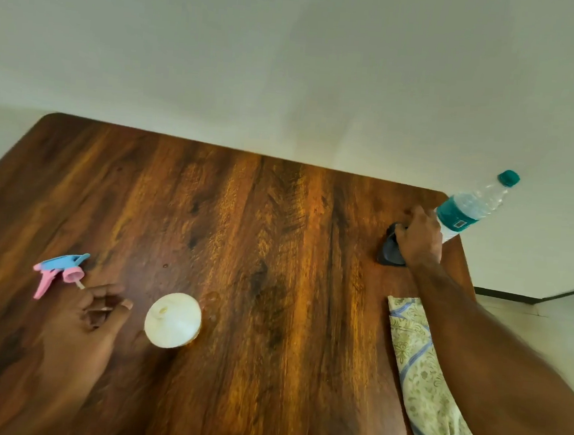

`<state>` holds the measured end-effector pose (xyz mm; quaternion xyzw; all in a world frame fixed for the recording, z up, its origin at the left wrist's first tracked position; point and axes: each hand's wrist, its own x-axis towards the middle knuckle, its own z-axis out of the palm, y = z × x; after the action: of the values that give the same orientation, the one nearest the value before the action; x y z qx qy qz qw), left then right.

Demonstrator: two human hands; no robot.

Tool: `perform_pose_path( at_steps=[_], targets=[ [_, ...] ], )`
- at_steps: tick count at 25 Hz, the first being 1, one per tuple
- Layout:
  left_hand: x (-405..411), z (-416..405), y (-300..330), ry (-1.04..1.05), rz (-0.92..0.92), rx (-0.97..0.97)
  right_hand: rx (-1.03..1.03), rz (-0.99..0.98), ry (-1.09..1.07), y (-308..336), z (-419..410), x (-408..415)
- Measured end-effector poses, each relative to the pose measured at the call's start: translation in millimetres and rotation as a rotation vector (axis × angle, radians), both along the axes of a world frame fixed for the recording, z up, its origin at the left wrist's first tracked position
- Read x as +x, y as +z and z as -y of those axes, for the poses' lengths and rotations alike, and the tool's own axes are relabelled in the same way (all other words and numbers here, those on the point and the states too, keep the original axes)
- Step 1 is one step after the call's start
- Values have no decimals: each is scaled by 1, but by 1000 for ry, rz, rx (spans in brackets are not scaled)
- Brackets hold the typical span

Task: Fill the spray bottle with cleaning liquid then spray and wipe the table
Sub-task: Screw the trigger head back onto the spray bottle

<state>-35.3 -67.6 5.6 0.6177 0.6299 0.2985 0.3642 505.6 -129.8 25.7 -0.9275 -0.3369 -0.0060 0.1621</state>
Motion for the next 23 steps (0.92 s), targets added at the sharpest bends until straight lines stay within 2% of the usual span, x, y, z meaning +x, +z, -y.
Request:
perform_pose_path(
  at_steps=[2, 4, 5, 6, 7, 8, 9, 10, 11, 12, 13, 14, 15, 17, 19, 23],
  targets=[
    [-12, -2, -14, 71, -44, -14, 78, -36, 95, 5, -7, -39],
    [-30, -3, -15, -38, -26, -16, 150, -139, 249, 6, -11, -93],
    [-40, -4, -15, -67, -74, 16, 173, -208, 330, 5, -11, -124],
    [-53, -4, -28, -10, -129, 49, 181, -276, 400, 5, -10, -157],
    [-71, -20, -31, 80, -215, -51, 182, -333, 450, 4, -8, -189],
    [-87, -31, -40, 218, -358, 136, 178, -376, 483, 4, -5, -219],
    [-92, -29, -60, 328, -574, 335, 171, -415, 502, 5, 0, -247],
    [-92, -30, -66, 405, -642, 270, 164, -457, 513, 6, 4, -271],
    [-92, -27, -63, 306, -373, -11, 159, -492, 520, 8, 9, -290],
    [-95, -27, -43, 192, -28, -390, 152, -513, 527, 11, 13, -307],
    [-96, -32, -43, 300, -13, -452, 152, -525, 534, 15, 16, -321],
    [-93, -36, -49, 235, -5, -434, 159, -536, 541, 18, 18, -332],
    [-97, -51, -52, 222, -78, -361, 167, -552, 548, 23, 21, -341],
    [-93, -85, -47, 320, -242, -392, 168, -573, 550, 32, 26, -352],
    [-81, -108, -40, 316, -373, -382, 162, -563, 543, 38, 33, -357],
    [-70, -141, -40, 241, -345, -381, 181, -581, 453, 43, 52, -363]
  ],
)
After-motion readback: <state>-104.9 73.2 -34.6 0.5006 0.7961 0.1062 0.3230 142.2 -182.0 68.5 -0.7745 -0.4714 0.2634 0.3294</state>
